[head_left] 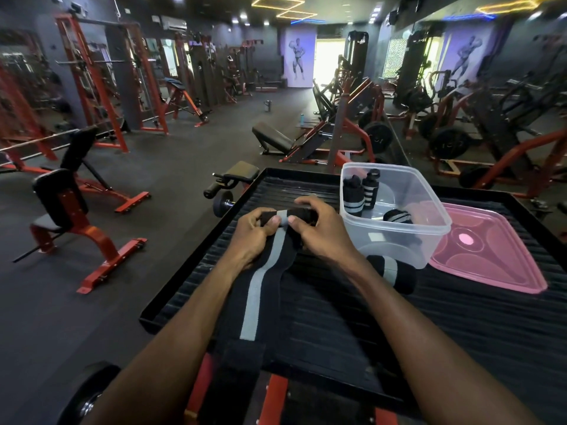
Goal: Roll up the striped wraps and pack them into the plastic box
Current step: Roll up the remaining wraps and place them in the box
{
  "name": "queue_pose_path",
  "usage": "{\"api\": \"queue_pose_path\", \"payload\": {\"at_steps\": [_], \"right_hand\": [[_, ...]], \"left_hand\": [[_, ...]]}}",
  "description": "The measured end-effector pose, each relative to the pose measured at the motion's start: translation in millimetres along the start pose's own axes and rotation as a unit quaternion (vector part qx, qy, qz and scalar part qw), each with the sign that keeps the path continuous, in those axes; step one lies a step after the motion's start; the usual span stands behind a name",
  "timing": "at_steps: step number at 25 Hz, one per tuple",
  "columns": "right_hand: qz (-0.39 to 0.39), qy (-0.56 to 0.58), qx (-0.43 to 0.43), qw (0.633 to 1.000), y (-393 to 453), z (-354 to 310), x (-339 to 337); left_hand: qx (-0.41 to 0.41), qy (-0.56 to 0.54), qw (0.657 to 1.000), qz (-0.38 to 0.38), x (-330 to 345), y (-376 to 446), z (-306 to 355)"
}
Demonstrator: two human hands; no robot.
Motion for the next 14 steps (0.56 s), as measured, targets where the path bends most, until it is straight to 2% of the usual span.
{"api": "queue_pose_path", "payload": {"at_steps": [3, 6, 8, 10, 14], "right_hand": [[0.019, -0.019, -0.001, 1.000, 1.2, 1.6, -2.6], [0.037, -0.014, -0.025, 0.999, -0.3, -1.1, -6.0], [0.029, -0.010, -0.034, 0.999, -0.9, -2.7, -4.7], [0.019, -0.002, -0.025, 1.000, 0.8, -0.6, -0.3], [0.016, 0.024, 0.039, 0.999, 5.0, 8.0, 1.9]], "left_hand": [[-0.001, 0.009, 1.000, -0.013, 5.4, -1.5, -0.2], [-0.060, -0.078, 0.994, -0.049, 14.3, -2.4, -7.8], [-0.049, -0.004, 0.997, -0.055, 11.8, 1.8, -9.8], [-0.012, 0.076, 0.997, -0.024, 7.0, 3.3, -6.3], [-0.001, 0.092, 0.996, -0.007, 2.6, 5.4, -6.4]]}}
Point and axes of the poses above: each hand's wrist, its own y-axis towards the middle knuckle, its own x-axis out of the palm, z = x × y, the point moved 5 cm from there along y, towards the middle knuckle, and after that the axes turned 3 degrees about y, right-handed, at the moved point
